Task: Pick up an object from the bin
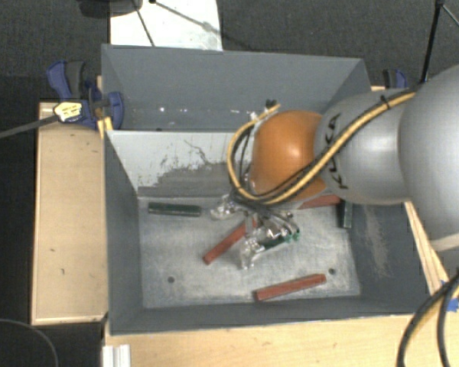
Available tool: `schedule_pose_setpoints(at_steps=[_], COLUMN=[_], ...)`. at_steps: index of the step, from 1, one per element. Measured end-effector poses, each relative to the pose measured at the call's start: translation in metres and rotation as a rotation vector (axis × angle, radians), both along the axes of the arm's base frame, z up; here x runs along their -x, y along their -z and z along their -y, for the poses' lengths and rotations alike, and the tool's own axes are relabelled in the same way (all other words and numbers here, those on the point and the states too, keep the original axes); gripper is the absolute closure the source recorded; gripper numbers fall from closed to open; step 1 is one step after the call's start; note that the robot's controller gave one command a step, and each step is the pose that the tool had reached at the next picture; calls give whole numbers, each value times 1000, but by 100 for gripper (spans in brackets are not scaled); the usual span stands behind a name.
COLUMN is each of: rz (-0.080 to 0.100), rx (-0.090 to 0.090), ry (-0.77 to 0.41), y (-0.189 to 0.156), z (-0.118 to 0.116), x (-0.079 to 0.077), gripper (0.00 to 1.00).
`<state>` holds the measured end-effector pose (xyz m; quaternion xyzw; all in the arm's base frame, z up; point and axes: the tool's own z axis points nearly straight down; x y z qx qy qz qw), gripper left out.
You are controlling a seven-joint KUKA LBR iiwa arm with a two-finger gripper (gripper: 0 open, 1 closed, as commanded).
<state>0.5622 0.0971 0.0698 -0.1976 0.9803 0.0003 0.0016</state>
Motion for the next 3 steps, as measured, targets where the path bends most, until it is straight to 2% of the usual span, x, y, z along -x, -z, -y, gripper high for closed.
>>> schedule_pose_setpoints(at_steps=[1,3], rz=[8,7], rx=[1,1], ry=[-120,-119], y=[-6,-6], z=[-11,-11], x=[-6,-6], gripper=[100,100])
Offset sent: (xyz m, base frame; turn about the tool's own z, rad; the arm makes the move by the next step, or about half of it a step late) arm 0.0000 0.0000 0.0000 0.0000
